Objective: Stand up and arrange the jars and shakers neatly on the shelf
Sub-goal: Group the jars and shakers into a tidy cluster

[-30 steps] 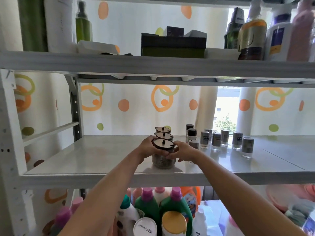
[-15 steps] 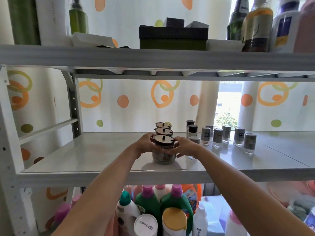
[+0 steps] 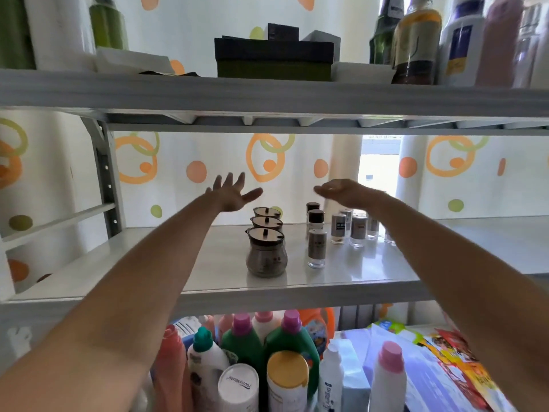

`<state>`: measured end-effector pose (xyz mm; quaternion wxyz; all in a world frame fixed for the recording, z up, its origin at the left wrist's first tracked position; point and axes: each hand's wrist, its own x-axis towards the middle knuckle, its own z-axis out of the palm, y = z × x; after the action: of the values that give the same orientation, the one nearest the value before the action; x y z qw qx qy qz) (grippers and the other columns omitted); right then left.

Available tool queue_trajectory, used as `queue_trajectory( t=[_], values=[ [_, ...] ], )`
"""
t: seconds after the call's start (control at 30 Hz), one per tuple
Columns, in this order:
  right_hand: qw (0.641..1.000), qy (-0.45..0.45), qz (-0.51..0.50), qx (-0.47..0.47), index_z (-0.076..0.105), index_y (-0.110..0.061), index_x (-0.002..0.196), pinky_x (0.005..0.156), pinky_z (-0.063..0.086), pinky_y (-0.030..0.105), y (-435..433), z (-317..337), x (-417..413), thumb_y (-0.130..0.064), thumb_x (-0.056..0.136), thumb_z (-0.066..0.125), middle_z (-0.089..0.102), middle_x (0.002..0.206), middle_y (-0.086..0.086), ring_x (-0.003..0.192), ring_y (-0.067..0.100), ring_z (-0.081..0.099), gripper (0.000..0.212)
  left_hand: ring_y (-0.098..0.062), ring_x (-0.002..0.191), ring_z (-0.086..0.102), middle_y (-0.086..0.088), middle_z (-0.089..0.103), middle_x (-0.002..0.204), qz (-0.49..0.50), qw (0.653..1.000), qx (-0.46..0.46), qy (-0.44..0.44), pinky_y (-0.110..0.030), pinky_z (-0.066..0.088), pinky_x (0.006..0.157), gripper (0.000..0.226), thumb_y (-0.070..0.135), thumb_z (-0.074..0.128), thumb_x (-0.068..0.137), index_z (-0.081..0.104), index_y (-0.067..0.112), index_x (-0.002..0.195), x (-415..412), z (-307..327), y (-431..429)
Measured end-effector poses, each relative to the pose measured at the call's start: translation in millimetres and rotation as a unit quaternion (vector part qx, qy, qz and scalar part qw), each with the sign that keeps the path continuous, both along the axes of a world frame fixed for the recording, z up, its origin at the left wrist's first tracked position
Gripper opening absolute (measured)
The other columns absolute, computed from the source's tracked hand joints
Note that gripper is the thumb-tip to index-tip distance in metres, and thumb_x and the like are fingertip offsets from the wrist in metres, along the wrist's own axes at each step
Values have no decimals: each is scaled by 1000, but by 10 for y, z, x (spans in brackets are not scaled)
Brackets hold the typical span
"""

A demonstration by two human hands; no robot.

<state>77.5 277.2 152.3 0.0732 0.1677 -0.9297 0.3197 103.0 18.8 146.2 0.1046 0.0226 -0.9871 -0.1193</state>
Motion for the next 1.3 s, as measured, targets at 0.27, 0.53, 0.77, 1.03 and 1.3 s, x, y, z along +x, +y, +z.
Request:
queue_trajectory(
  t=[0.27,0.53,0.77,1.03,1.3],
  values=[
    [990,39,-114,69,27,-6,147,119,14,40,848,25,-74,-55,94,31,22,156,10,145,25,20,71,-26,147,-16,-1,-12,160,-73,994,-72,-21,-50,-4,118,77,67,18,90,-10,29,150,-148,137,762],
    [987,-3,-159,34,26,-6,147,116,14,33,1481,-215,-156,-52,95,35,22,156,10,144,24,21,70,-27,147,-16,-2,-9,160,-168,981,-85,-54,-51,-6,118,80,68,26,89,-13,33,149,-439,-106,1694],
    [974,-28,-225,10,29,-1,144,112,24,33,1945,-615,-358,-29,97,46,30,152,16,140,30,30,57,-30,146,-18,-2,-6,161,-240,963,-95,-79,-55,-8,117,87,52,52,89,-11,39,148,-681,-304,2397],
    [968,-104,-226,-36,30,-4,144,107,34,35,2097,-1108,-646,-20,85,66,37,148,16,133,28,41,71,-30,147,-13,0,0,161,-267,955,-93,-86,-55,-1,118,89,27,62,88,-2,40,149,-984,-530,2810],
    [976,-53,-173,-121,59,-7,118,88,46,33,2107,-1257,-823,-9,73,76,65,115,13,97,22,60,48,-28,148,1,10,10,160,-287,953,-83,-55,-43,7,118,70,10,50,92,21,44,146,-1194,-640,3009]
  ],
)
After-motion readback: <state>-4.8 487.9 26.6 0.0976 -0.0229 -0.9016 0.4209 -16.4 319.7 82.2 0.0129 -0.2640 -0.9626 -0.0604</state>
